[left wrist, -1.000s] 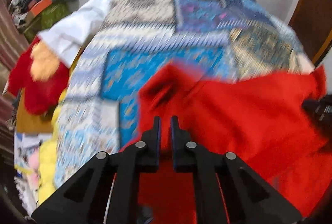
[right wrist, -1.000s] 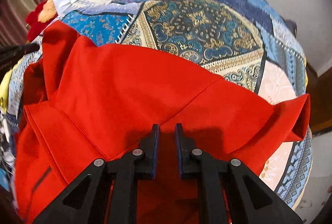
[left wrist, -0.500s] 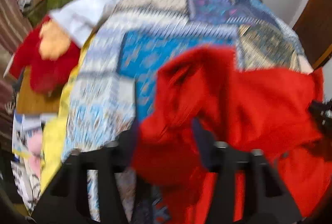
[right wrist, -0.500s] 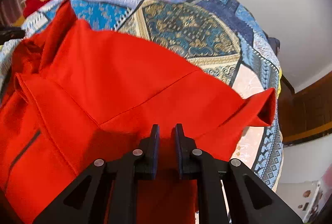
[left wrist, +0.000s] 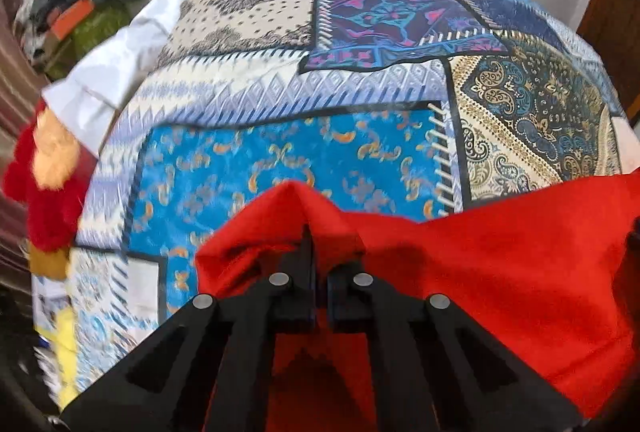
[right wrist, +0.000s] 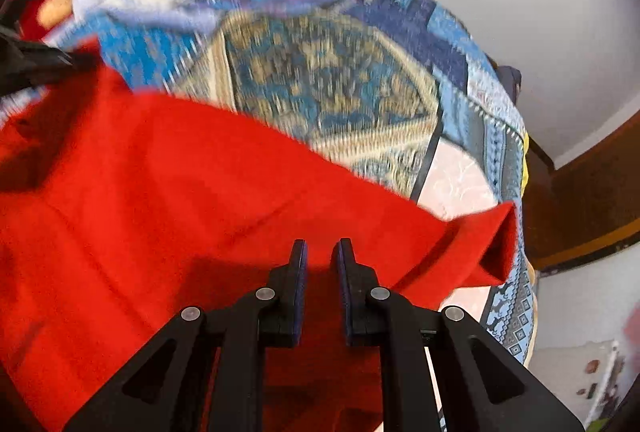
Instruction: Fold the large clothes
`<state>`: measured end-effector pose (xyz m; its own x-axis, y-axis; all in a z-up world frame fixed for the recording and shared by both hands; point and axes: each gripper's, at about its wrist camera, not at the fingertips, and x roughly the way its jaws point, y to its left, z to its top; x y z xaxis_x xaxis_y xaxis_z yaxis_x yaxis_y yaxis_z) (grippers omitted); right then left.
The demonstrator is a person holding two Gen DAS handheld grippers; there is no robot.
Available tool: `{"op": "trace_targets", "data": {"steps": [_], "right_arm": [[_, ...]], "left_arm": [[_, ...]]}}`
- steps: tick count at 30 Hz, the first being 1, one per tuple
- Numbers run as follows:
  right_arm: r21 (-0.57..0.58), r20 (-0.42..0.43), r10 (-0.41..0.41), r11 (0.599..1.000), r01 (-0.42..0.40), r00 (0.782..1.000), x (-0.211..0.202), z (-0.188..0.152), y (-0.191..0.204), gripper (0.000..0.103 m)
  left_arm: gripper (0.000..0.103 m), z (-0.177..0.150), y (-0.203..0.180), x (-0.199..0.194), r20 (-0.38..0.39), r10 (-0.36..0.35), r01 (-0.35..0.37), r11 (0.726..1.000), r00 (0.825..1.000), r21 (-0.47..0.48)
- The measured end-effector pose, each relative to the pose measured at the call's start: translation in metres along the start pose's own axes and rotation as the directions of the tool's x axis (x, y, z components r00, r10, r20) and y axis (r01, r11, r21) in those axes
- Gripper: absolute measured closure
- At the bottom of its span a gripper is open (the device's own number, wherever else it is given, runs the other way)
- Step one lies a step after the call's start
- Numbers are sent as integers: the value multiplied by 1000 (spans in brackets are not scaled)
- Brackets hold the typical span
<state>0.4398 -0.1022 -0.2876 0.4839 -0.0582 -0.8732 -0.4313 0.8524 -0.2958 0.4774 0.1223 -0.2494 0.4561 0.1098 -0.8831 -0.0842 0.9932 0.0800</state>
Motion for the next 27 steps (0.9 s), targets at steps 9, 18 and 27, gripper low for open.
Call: {"op": "trace_targets", "data": {"steps": [9,18,27], "right_arm": [[-4,7,-172,985,172,985,5,-22,-17,93],[91,-42,-135,986,138,990,3,-28,-44,93],[411,7,219,889,-203,976,4,-53,-120,93]], "left_arm": [[99,-68,96,-12,-59,24,-33,989,998,-144],[92,-93,81,-16,-59,38,-43,996,998,-78],[62,-104,86,-35,-78,-32,29,999,996,-36]]}}
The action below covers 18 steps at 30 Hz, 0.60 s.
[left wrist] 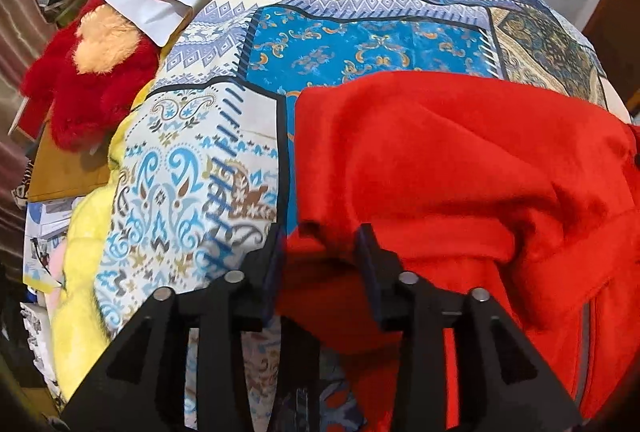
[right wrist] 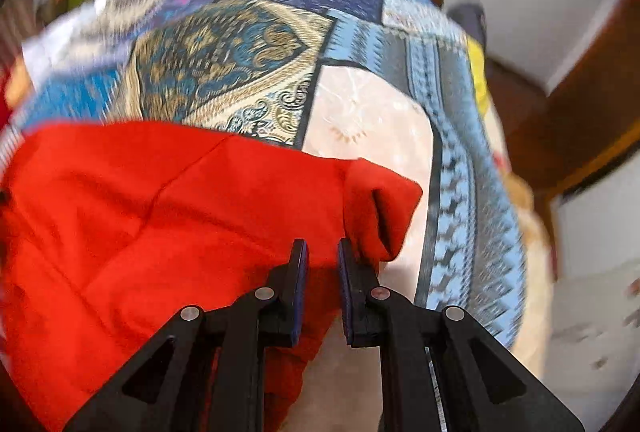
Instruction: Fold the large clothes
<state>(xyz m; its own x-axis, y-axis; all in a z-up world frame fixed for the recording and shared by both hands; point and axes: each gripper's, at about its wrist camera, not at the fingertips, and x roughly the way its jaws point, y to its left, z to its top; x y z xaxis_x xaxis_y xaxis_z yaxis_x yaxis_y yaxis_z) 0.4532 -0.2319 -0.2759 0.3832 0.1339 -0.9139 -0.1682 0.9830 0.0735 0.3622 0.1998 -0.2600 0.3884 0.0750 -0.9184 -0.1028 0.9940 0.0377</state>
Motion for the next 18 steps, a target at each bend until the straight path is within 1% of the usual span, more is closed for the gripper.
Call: {"op": "trace_targets", "data": {"steps": [2,3,4,5,8,10,11,13,15,16,18], "right_arm": [[87,-2,93,992,-93,996,-9,-2,-16,93],[117,8,129,985,-129,992,-15,-3,-22,93],[135,24,154,979,-155,988,-22,-4,-26,93],[151,45,164,974,-169,985,-29,-4,-30,93],[161,99,81,982,-96,992,-52,3,-39,93],[159,121,69,983,-88,990,-60,10,-40,93],[162,123,74,982,-93,990,-60,13,-40,93],[164,119,83,981,-102,989,-55,22,-37,93],[142,116,88,984,-104,989,-45,28,-27,93],[132,111,83,987,-97,990,-41,29,-22,93],[91,80,43,995,-50,996,-21,33,-9,93]], "left_arm": [[55,-4,-2,-8,-1,17,-17,1000,1000,17],[49,-5,-1,-13,2,22,-22,1000,1000,17],[46,-5,0,-18,12,22,-22,1000,1000,15],[45,-2,2,-25,31,20,-20,1000,999,13],[35,13,6,-40,81,36,-36,999,996,1],[21,28,7,-44,117,59,-58,998,991,-9],[19,37,7,-44,131,65,-64,998,989,-14],[17,52,6,-36,138,57,-54,998,989,-25],[17,65,4,-19,106,33,-28,998,994,-50],[17,69,2,-11,91,20,-15,998,996,-58],[17,73,-4,10,52,6,-3,998,999,-61]]}}
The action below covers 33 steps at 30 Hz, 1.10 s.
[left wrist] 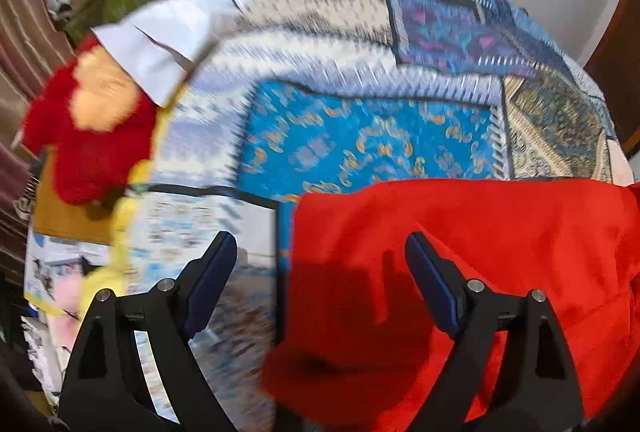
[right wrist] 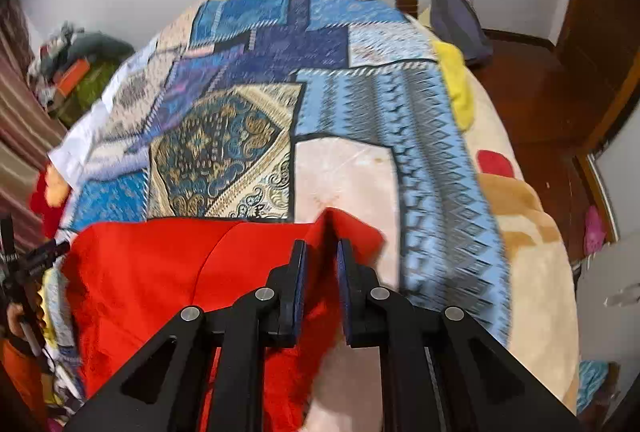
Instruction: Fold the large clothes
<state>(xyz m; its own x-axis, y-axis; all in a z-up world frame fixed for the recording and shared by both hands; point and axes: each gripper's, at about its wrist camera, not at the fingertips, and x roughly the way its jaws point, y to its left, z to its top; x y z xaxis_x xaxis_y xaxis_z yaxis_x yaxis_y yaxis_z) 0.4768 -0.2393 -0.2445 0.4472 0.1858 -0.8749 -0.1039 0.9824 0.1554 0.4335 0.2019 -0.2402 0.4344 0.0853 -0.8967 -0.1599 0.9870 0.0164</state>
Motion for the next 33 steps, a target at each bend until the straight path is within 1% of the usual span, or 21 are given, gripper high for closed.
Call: {"op": "trace_targets", "data": {"steps": [1,2,3,4,5,6,8,9,10,11,15,16,17,20,23,25,27,28,30,33], "right_arm": [[-37,-28,-50,998,49,998,14,-1,5,93],[-70,-62,-115,991,111,991,28,-4,7,93],[-98,-87,-152,985,143,985,41,-8,7,93],[-113,-71,-147,984,138,987,44,-12,7,93],[-128,-26,-143,982,139,989,41,-17,6,93],[-135,-12,-148,980,145,989,38,-19,6,93],[-139,-8,-182,974,179,983,34,-24,2,93],[-136,-10,-174,976,171,985,32,-26,-1,93],[-118,-16,-143,983,141,990,28,-28,-8,93],[-104,-22,-133,986,130,991,26,-30,-14,93],[-54,-48,-125,991,123,991,20,-37,-33,93],[-55,-55,-140,989,137,989,19,-41,-36,93],[-71,-57,-177,982,173,983,19,-45,-37,93],[-97,-47,-219,972,214,975,13,-55,-36,93],[-100,-51,-251,964,245,967,7,-59,-41,93],[-57,-68,-227,973,224,971,-2,-58,-49,93],[-21,-58,-177,984,176,983,-13,-54,-54,93],[2,-32,-135,991,135,990,-24,-49,-55,93],[21,19,-90,996,89,996,-41,-38,-52,93],[14,99,-30,999,29,995,-60,-16,-35,93]], "left_arm": [[17,-1,-4,12,-26,11,-11,1000,1000,5],[17,-3,-7,26,-61,31,-30,999,998,11],[17,-6,-10,36,-83,48,-46,999,995,17],[15,-10,-13,39,-70,69,-67,997,995,32],[13,-14,-17,40,-39,90,-88,994,995,59],[12,-18,-22,41,-24,110,-107,990,994,91],[11,-24,-30,44,-14,144,-140,979,990,148],[11,-27,-32,44,-6,155,-152,972,988,177],[11,-29,-34,45,-2,159,-156,970,987,185],[11,-30,-33,45,2,159,-156,969,987,189],[11,-34,-32,45,11,165,-164,969,986,185],[11,-34,-32,45,14,170,-169,967,985,189],[11,-36,-33,44,17,175,-175,966,984,192],[11,-41,-36,42,26,188,-189,959,982,211],[11,-49,-33,33,28,161,-163,961,987,222],[11,-53,-31,25,25,137,-139,964,990,227],[11,-56,-25,14,23,116,-118,968,993,220],[11,-56,-20,8,27,108,-111,972,994,207],[11,-50,-6,-3,35,97,-102,981,995,167],[11,-31,21,-16,48,62,-65,996,997,66]]}}
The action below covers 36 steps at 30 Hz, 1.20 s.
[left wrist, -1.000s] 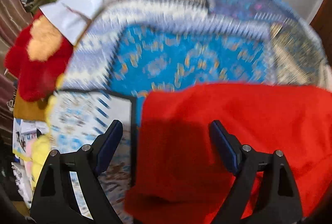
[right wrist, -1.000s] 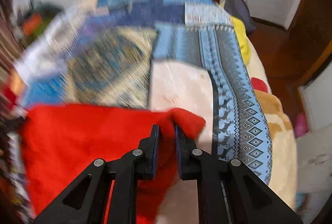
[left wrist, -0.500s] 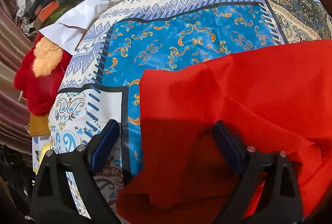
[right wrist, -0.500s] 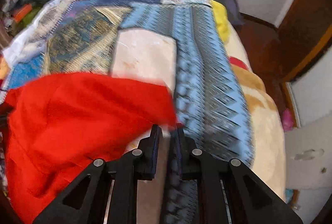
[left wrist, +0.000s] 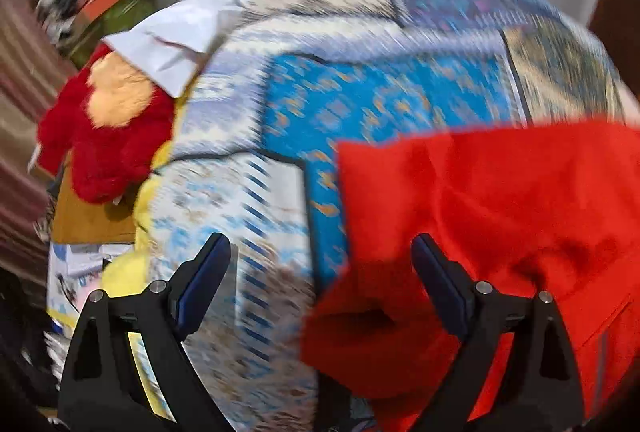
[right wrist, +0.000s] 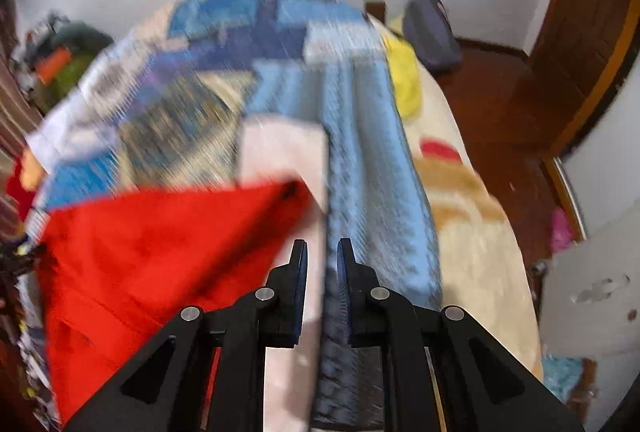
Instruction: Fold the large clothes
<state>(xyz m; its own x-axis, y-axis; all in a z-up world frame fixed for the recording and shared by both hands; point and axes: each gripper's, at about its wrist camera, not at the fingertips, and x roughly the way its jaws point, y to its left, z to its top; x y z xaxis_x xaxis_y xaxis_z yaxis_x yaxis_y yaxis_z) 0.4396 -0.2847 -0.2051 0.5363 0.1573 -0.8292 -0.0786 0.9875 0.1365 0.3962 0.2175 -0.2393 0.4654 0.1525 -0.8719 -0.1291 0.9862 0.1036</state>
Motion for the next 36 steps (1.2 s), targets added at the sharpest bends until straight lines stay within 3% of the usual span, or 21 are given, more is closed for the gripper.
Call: {"op": "trace_targets", "data": {"steps": [2,7,10,12,15,18,24,30,33,34,36], "right_arm": [[-30,25,20,999,-20,999,-1,14,17,93],[-190,3,-49,981,49,999,44,32,63,93],[-301,-98,-193,941,156,976,99,17,74,93],[-366,-109,-243,911,188,964,120,2,74,93],[-413,-7,-273,877,246,962,111,-15,74,93],[-417,26,-308,861,290,951,106,-23,73,93],[-427,53,-354,837,342,934,99,-35,72,93],[-346,34,-301,891,294,953,69,-46,45,93],[-290,9,-385,882,371,923,60,-50,22,93],[-260,-14,-357,903,342,934,56,-50,12,93],[-109,-74,-194,977,185,978,45,-46,-20,93]], "left_arm": [[11,13,13,1,5,-19,20,999,1000,-50],[11,32,10,32,-74,-130,124,988,989,-89],[10,32,-14,50,-99,-82,82,997,992,-8],[10,31,-30,60,-110,-67,71,997,992,32],[8,26,-51,65,-118,-101,115,987,988,113],[5,21,-63,67,-114,-70,87,984,991,153],[5,12,-55,64,-90,-109,117,990,990,78],[4,1,-66,67,-78,-33,44,989,996,140],[4,1,-70,67,-83,-17,28,991,996,132],[4,3,-70,67,-87,-21,32,991,996,126],[4,6,-68,66,-95,-53,63,992,994,105]]}}
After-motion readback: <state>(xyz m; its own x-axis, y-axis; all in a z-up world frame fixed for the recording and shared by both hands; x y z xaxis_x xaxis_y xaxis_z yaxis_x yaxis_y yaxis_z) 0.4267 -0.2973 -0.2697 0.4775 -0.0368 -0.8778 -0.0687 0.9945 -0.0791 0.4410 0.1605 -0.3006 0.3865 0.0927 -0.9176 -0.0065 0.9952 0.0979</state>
